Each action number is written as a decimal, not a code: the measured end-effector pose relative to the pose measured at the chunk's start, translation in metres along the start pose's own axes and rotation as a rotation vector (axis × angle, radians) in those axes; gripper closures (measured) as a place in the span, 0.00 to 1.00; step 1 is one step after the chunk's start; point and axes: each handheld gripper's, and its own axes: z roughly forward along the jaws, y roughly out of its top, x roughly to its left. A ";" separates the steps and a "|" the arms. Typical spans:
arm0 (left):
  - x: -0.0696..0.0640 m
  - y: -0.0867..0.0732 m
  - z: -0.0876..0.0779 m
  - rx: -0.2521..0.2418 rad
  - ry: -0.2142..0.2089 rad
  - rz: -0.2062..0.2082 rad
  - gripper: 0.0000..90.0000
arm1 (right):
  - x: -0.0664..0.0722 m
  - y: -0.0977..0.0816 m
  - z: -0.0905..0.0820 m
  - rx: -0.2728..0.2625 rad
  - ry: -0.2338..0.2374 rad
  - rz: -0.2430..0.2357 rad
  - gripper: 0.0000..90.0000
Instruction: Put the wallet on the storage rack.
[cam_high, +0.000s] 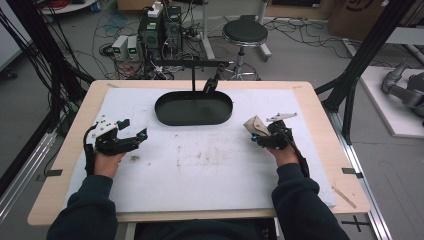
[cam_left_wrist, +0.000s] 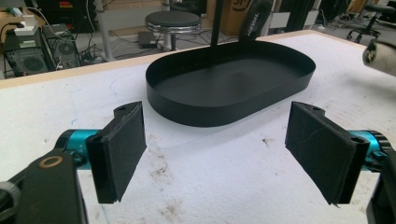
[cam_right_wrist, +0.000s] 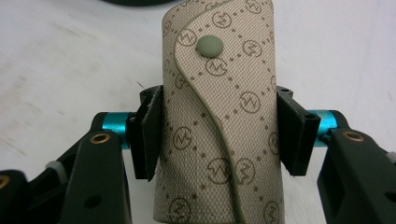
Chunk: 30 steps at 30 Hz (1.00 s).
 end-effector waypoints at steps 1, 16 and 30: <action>0.000 0.000 0.000 0.001 0.001 -0.001 0.22 | 0.004 0.005 0.000 -0.024 0.004 -0.024 0.47; 0.001 0.000 -0.001 -0.003 0.002 -0.004 0.22 | 0.055 0.079 0.036 -0.094 0.160 -0.151 0.46; 0.002 0.000 -0.002 -0.008 0.001 -0.006 0.22 | 0.081 0.120 0.100 -0.075 0.135 -0.157 0.46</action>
